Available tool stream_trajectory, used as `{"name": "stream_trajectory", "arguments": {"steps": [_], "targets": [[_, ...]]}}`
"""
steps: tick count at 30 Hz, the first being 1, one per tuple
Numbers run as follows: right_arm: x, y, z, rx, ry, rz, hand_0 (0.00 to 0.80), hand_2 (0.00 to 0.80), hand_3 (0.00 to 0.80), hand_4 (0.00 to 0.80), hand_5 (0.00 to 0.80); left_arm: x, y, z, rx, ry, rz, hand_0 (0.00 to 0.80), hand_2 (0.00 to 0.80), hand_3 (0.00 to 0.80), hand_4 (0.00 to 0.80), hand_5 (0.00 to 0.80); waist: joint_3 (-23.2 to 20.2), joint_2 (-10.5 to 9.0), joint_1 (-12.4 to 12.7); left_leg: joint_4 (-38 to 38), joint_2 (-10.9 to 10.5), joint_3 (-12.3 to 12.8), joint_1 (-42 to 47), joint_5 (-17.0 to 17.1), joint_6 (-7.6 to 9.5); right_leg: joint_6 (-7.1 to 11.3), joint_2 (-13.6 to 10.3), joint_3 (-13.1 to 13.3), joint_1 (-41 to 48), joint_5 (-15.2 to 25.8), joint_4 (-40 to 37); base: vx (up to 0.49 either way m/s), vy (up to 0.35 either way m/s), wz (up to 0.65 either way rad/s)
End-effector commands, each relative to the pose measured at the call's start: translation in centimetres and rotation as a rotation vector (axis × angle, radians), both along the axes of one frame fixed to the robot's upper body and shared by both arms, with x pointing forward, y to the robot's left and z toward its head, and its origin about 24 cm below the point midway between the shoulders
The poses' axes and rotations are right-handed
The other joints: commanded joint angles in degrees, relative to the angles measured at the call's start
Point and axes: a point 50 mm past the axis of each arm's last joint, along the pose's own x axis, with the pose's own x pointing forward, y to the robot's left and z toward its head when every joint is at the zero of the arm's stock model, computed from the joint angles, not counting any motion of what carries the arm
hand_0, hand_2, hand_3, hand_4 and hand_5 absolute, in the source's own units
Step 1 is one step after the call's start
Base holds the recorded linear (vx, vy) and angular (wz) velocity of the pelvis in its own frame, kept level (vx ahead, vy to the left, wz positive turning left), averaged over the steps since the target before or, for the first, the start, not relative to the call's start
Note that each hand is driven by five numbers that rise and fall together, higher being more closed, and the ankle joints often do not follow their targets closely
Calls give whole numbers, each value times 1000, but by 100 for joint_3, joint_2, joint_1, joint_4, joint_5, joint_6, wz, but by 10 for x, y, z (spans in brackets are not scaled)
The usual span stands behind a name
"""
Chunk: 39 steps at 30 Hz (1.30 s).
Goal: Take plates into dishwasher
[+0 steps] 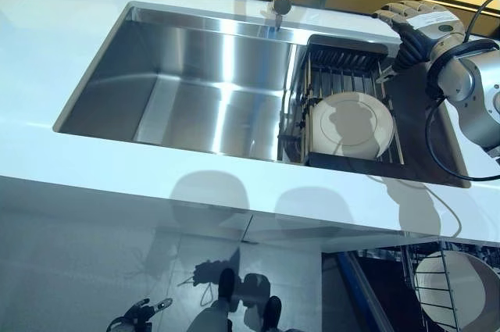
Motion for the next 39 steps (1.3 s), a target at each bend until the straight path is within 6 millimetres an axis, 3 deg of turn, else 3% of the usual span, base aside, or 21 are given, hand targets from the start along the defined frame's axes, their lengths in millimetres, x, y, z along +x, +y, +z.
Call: {"name": "stream_trajectory", "arguments": {"steps": [1, 14, 30, 39], "targets": [[0, -4, -2, 56, 31, -10, 0, 0, 0, 0, 0, -5, 5, 0, 13, 2, 6, 0, 0, 0, 0, 0, -192, 0, 47, -18, 87, -81, 407, -842, -34, 339, -140, -27, -169, 105, -7, 0, 0, 0], [15, -12, -18, 276, 189, -28, 0, 0, 0, 0, 0, -2, 6, 2, 6, -16, 6, 0, 0, 0, 0, 0, 8, 67, 127, -18, 90, -83, 283, -804, -64, 298, -144, -74, -271, 126, -7, 0, 0, 0], [22, -3, -10, 230, 242, -63, 0, 0, 0, 0, 0, 6, 1, 4, -19, -52, 4, 0, 0, 0, 0, 0, 299, 222, 186, -18, 68, -110, 14, -710, -68, 263, -159, -78, -530, 189, -7, 0, 0, 0], [25, -12, -14, 279, 375, -136, 0, 0, 0, 0, 0, 9, 4, 7, -20, -64, 2, 0, 0, 0, 0, 0, 410, 268, 238, -18, 50, -150, -88, -658, -79, 254, -178, -128, -617, 213, -2, -1, 1, 1]]}}
